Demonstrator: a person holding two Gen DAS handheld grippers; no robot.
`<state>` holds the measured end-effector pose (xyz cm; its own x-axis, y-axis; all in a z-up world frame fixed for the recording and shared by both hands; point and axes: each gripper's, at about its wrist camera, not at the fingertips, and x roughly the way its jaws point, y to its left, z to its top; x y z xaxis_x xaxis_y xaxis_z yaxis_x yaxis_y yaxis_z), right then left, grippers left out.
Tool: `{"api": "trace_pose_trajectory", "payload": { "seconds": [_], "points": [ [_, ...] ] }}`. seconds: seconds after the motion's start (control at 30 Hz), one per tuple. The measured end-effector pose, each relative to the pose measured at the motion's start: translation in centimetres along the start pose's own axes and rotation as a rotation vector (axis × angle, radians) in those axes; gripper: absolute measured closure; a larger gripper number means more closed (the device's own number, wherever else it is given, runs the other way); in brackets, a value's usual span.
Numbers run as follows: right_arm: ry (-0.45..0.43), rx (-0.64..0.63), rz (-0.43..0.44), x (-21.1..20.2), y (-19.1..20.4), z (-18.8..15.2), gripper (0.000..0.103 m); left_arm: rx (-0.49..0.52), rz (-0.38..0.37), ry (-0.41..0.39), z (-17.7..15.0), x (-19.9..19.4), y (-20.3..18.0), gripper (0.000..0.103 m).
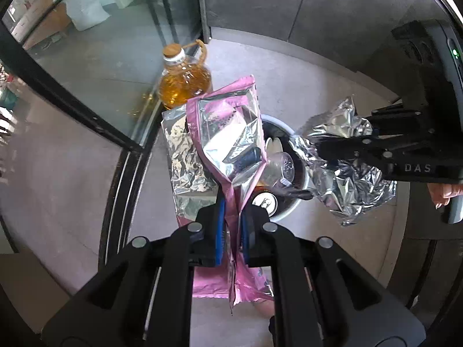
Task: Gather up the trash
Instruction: 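Open the right gripper over the bin while the left gripper opens to drop the wrapper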
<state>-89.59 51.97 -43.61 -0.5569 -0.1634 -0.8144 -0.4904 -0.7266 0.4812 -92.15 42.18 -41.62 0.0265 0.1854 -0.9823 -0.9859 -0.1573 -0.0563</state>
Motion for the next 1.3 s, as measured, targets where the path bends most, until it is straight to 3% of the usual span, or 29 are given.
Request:
{"api": "trace_pose_trajectory", "payload": {
  "seconds": [0.17,0.67,0.7,0.8,1.0,1.2,1.3],
  "points": [
    [0.019,0.019,-0.024,2.7,-2.1,-0.2,0.085,-0.010,-0.026,0.000,0.1,2.6,-0.3,0.095],
    [0.043,0.113,-0.093,8.0,-6.5,0.1,0.081,-0.003,-0.030,0.014,-0.6,5.1,-1.1,0.095],
    [0.046,0.119,-0.102,8.2,-6.8,0.1,0.080,-0.003,-0.029,0.014,-0.6,5.4,-1.1,0.095],
    [0.045,0.134,-0.117,8.6,-7.4,0.0,0.053,-0.005,-0.028,0.014,-0.6,5.7,-1.1,0.095],
    [0.034,0.111,-0.149,8.6,-7.4,0.4,0.043,0.000,-0.032,0.011,-0.5,5.6,-1.3,0.095],
    [-0.068,0.110,-0.159,6.0,-7.6,1.6,0.043,0.010,-0.032,0.007,-0.2,5.8,-1.3,0.095],
    [-0.080,0.099,-0.156,5.3,-7.6,2.4,0.043,0.012,-0.032,0.006,0.0,6.0,-1.5,0.095]
  ]
}}
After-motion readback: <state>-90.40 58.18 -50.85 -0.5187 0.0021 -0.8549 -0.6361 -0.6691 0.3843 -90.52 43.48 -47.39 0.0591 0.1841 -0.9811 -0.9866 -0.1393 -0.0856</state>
